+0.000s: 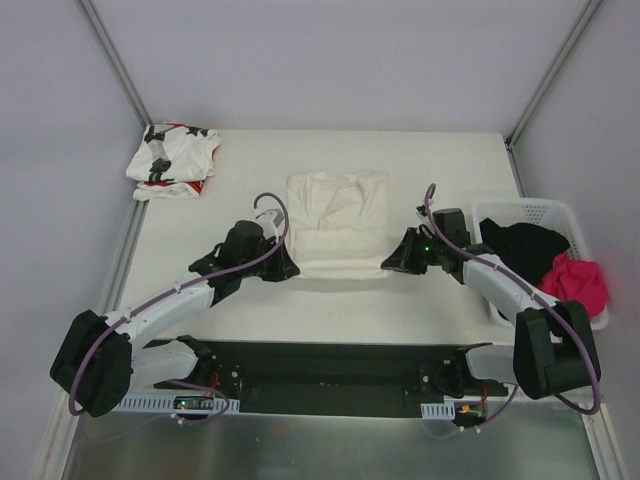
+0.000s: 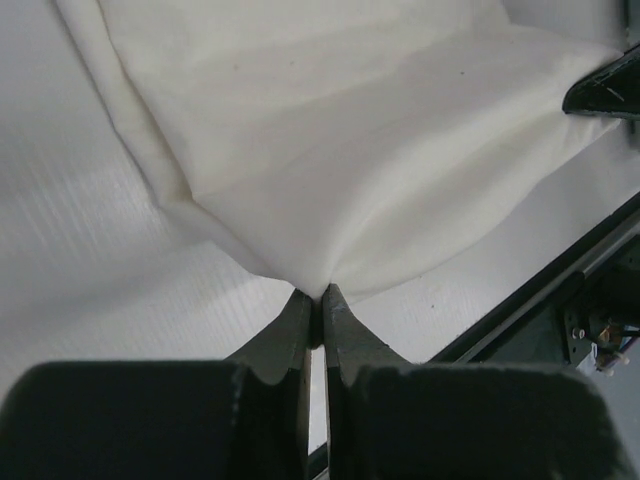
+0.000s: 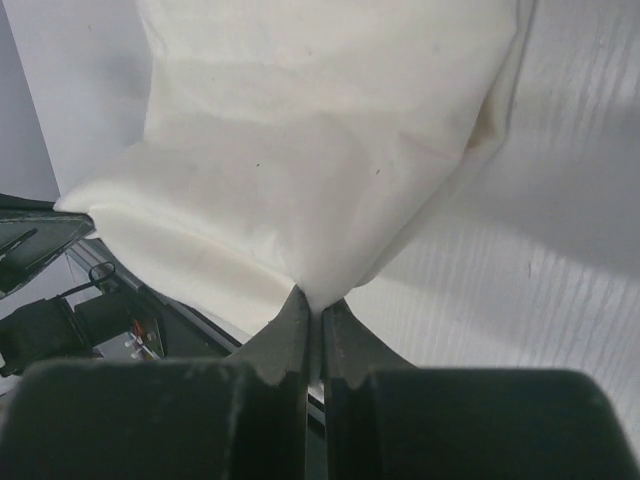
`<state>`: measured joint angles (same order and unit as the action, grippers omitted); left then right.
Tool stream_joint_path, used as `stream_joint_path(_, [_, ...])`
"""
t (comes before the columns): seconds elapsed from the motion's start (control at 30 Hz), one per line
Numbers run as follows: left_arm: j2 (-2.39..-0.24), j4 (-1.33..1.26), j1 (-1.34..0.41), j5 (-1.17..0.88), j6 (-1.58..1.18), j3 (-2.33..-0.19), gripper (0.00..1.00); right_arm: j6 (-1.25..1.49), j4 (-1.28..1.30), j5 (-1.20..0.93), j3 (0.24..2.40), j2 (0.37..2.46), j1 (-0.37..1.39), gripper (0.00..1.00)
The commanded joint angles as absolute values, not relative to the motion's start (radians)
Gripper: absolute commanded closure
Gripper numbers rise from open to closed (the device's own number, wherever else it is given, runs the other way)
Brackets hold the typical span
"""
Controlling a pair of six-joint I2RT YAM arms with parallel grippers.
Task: Fold and stack the t-shirts
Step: Grab one side of the 2/3 rectangular tshirt with both arms
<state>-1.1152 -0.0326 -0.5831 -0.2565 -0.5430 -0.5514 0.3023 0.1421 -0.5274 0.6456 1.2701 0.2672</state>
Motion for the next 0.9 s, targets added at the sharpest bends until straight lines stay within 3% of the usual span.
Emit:
stream_joint_path(0.0, [-1.135,-0.015,-0.581,-0.174,-0.477,-0.640,1.00,0.275,0.138,-0.469,0.718,1.301,0.259,0.99])
stream_joint_path(0.87, [-1.316,0.054,-0.534,0.020,-0.307,-1.078,1.00,0.310,0.090,-0.440,1.184,1.565,0.207,0.99])
